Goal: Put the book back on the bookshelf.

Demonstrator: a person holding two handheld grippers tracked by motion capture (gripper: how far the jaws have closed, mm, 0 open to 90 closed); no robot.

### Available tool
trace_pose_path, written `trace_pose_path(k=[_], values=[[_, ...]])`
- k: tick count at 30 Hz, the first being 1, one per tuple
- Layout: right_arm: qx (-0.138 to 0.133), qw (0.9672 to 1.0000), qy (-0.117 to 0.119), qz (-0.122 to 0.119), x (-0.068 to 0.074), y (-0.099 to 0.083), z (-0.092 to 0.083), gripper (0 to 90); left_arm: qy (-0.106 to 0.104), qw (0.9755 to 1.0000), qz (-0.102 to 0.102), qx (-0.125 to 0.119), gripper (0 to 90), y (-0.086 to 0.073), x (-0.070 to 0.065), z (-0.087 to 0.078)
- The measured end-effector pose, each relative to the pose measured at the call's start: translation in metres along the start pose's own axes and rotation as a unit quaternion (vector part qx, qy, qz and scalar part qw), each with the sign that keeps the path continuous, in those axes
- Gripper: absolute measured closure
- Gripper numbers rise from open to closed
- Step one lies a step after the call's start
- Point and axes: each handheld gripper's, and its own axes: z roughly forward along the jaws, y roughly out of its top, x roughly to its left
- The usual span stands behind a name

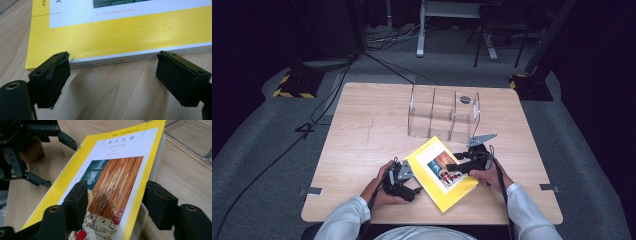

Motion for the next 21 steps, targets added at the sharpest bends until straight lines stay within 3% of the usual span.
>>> trace_pose_path(k=[3, 6, 13, 18, 20, 21], values=[[0.010, 0.9999, -0.009, -0.001, -0.001, 0.001, 0.003, 40.8, 0.000, 1.0000, 0.000, 0.000, 12.2, 0.000, 0.000, 0.000], [0.040, 0.9988, -0.029, 0.007, -0.004, -0.002, 0.012, 40.9, 0.000, 1.0000, 0.000, 0.000, 12.2, 0.000, 0.000, 0.000], [0.036, 0.9989, -0.028, 0.014, -0.009, -0.001, 0.015, 43.6, 0.001, 1.0000, -0.001, 0.000, 12.1, 0.000, 0.000, 0.000], [0.007, 0.9994, -0.034, -0.010, -0.006, 0.000, 0.005, 61.6, 0.003, 1.0000, -0.004, 0.001, 11.0, 0.000, 0.001, 0.000], [-0.006, 0.9996, -0.026, -0.012, -0.005, 0.001, 0.002, 65.1, 0.003, 1.0000, -0.004, 0.001, 11.0, 0.000, 0.001, 0.000], [-0.023, 0.9996, -0.011, -0.013, -0.004, 0.003, -0.002, 68.5, 0.003, 1.0000, -0.004, 0.002, 10.9, 0.000, 0.001, 0.000]])
